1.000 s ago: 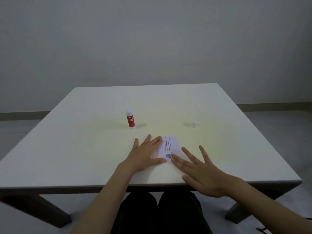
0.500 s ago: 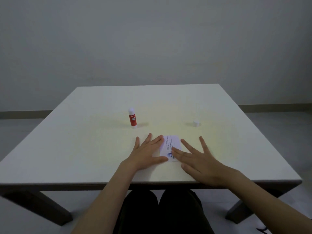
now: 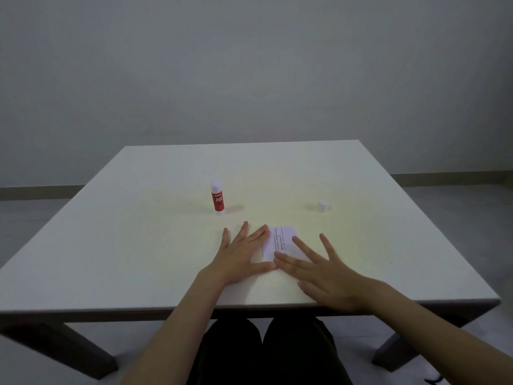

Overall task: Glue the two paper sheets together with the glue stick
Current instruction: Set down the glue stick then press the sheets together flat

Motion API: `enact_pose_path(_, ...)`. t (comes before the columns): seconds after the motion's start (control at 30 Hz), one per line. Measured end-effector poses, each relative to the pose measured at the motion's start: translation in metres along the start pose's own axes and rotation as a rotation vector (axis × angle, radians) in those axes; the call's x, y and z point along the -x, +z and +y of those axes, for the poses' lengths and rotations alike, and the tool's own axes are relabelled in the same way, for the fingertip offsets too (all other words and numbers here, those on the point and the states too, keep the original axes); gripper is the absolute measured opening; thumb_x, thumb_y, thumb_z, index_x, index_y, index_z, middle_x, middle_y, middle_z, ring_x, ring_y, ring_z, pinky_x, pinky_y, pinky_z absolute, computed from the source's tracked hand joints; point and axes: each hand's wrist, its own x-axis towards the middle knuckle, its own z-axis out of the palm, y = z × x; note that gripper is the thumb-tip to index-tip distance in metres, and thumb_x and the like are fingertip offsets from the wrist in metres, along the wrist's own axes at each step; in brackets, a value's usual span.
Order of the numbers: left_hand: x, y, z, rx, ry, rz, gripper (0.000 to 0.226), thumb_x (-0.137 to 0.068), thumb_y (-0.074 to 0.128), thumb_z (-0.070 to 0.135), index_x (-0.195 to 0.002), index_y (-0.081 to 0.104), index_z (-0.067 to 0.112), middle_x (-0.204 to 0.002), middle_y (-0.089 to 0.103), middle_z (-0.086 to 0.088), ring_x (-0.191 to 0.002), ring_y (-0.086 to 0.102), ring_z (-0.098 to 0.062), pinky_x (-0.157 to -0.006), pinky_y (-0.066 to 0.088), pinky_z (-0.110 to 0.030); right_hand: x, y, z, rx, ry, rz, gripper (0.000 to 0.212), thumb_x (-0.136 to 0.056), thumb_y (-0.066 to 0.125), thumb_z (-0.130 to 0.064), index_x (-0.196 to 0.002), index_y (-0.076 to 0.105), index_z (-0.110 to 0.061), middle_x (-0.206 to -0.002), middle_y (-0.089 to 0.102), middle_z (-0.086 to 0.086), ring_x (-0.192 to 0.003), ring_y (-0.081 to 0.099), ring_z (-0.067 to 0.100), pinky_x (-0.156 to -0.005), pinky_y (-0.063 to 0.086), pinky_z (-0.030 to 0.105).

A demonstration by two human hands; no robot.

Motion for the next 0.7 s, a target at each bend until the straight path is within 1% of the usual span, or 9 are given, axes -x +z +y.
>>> enact_pose_path(0.1, 0.000, -0.001, 0.000, 0.004, -0.011, -0.008, 0.085, -0.085, 0.043, 0.063, -0.150, 0.001, 0.029, -0.159, -0.003, 0.018, -0.147, -0.016, -0.017, -0.115, -0.015, -0.054, -0.019, -0.018, 0.017, -0.032, 0.170, -0.028, 0.054, -0.098, 0.015, -0.030, -0.143, -0.013, -0.039, -0.155, -0.010, -0.023, -0.142, -0.025, 0.017, -0.107, -0.027, 0.051)
enact_pose_path(0.17, 0.000, -0.002, 0.000, 0.000, -0.013, -0.009, 0.085, -0.084, 0.043, 0.064, -0.150, 0.001, 0.030, -0.159, -0.003, 0.018, -0.147, -0.017, -0.018, -0.115, -0.016, -0.054, -0.028, -0.026, 0.020, -0.024, 0.241, -0.036, 0.054, -0.099, 0.017, -0.029, -0.146, -0.011, -0.034, -0.157, -0.009, -0.018, -0.143, -0.023, 0.019, -0.109, -0.024, 0.053)
enact_pose_path(0.23, 0.000, -0.002, 0.000, -0.008, -0.009, -0.008, 0.086, -0.083, 0.042, 0.065, -0.150, 0.001, 0.030, -0.159, -0.002, 0.018, -0.147, -0.017, -0.018, -0.115, -0.015, -0.055, -0.022, -0.023, 0.012, 0.002, 0.206, -0.023, 0.056, -0.098, 0.018, -0.032, -0.146, -0.010, -0.032, -0.158, -0.010, -0.016, -0.142, -0.025, 0.020, -0.108, -0.026, 0.052)
enact_pose_path(0.3, -0.001, -0.002, -0.001, -0.020, -0.006, 0.000, 0.087, -0.083, 0.041, 0.066, -0.150, 0.002, 0.030, -0.159, -0.002, 0.018, -0.147, -0.016, -0.018, -0.115, -0.014, -0.055, -0.007, -0.009, -0.002, 0.023, 0.076, 0.009, 0.057, -0.097, 0.018, -0.037, -0.145, -0.012, -0.035, -0.157, -0.012, -0.018, -0.141, -0.028, 0.018, -0.106, -0.031, 0.051)
enact_pose_path(0.37, -0.001, -0.001, -0.002, -0.025, -0.002, 0.002, 0.088, -0.082, 0.040, 0.068, -0.150, 0.001, 0.030, -0.159, -0.002, 0.018, -0.147, -0.016, -0.018, -0.115, -0.014, -0.055, 0.009, 0.001, -0.010, 0.006, -0.016, -0.001, 0.057, -0.095, 0.014, -0.041, -0.143, -0.016, -0.039, -0.155, -0.015, -0.022, -0.140, -0.031, 0.012, -0.105, -0.034, 0.048)
enact_pose_path(0.4, -0.001, -0.001, -0.002, -0.024, -0.001, 0.002, 0.088, -0.082, 0.040, 0.068, -0.150, 0.001, 0.030, -0.159, -0.002, 0.018, -0.147, -0.016, -0.019, -0.115, -0.014, -0.055, 0.012, 0.001, -0.008, -0.007, -0.021, -0.014, 0.056, -0.096, 0.013, -0.041, -0.142, -0.018, -0.040, -0.154, -0.016, -0.024, -0.139, -0.032, 0.011, -0.105, -0.035, 0.047)
enact_pose_path(0.47, -0.001, -0.001, -0.002, -0.027, -0.001, 0.000, 0.088, -0.082, 0.041, 0.068, -0.150, 0.002, 0.030, -0.159, -0.002, 0.019, -0.147, -0.016, -0.019, -0.115, -0.015, -0.056, 0.007, -0.006, 0.002, -0.014, 0.043, -0.040, 0.055, -0.098, 0.015, -0.036, -0.141, -0.019, -0.040, -0.152, -0.017, -0.026, -0.140, -0.031, 0.013, -0.107, -0.032, 0.049)
enact_pose_path(0.57, -0.001, -0.001, -0.003, -0.029, -0.007, -0.002, 0.088, -0.082, 0.041, 0.068, -0.150, 0.001, 0.029, -0.160, -0.002, 0.018, -0.147, -0.016, -0.020, -0.114, -0.016, -0.056, -0.002, -0.019, 0.010, -0.010, 0.155, -0.053, 0.056, -0.099, 0.017, -0.032, -0.140, -0.020, -0.035, -0.152, -0.018, -0.022, -0.142, -0.026, 0.017, -0.108, -0.027, 0.051)
enact_pose_path(0.7, -0.001, -0.001, -0.003, -0.026, -0.006, -0.003, 0.088, -0.082, 0.041, 0.068, -0.150, 0.001, 0.030, -0.159, -0.002, 0.018, -0.147, -0.016, -0.020, -0.114, -0.016, -0.056, 0.018, -0.012, 0.004, 0.046, 0.041, -0.055, 0.057, -0.097, 0.016, -0.039, -0.142, -0.020, -0.039, -0.153, -0.019, -0.022, -0.139, -0.033, 0.013, -0.109, -0.029, 0.051)
